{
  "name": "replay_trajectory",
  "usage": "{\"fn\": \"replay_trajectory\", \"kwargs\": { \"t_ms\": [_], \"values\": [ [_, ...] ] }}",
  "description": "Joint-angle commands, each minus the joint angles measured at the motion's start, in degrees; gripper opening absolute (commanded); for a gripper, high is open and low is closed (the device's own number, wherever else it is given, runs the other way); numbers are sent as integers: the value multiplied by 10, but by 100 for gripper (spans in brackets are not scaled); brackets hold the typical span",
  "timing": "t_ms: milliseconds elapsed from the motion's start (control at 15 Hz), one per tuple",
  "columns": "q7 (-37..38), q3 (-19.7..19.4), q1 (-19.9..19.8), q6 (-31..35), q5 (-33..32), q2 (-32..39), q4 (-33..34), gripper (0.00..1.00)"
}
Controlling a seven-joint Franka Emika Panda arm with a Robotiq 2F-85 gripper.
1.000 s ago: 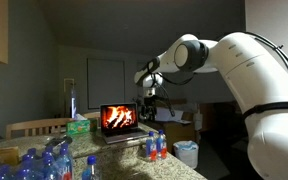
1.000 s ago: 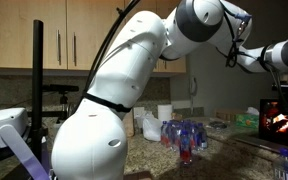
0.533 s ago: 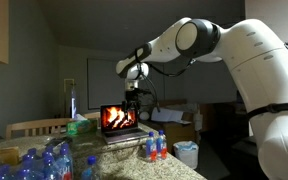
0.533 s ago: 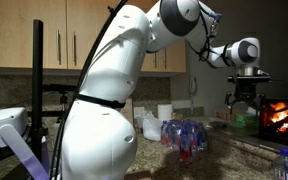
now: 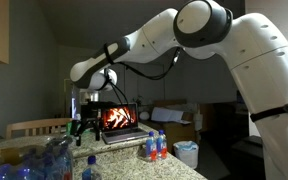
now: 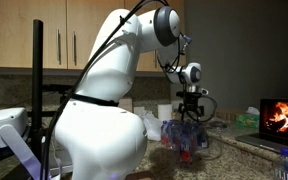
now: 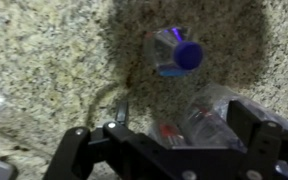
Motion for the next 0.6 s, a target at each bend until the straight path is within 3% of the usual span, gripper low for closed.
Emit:
{"fn": "replay_trajectory", "kwargs": {
  "t_ms": [0, 200, 533],
  "values": [
    [84, 17, 41, 60, -12, -2, -42, 100],
    [155, 10, 65, 92, -25, -7, -64, 100],
    [242, -8, 67, 118, -54, -40, -86, 100]
  ]
}}
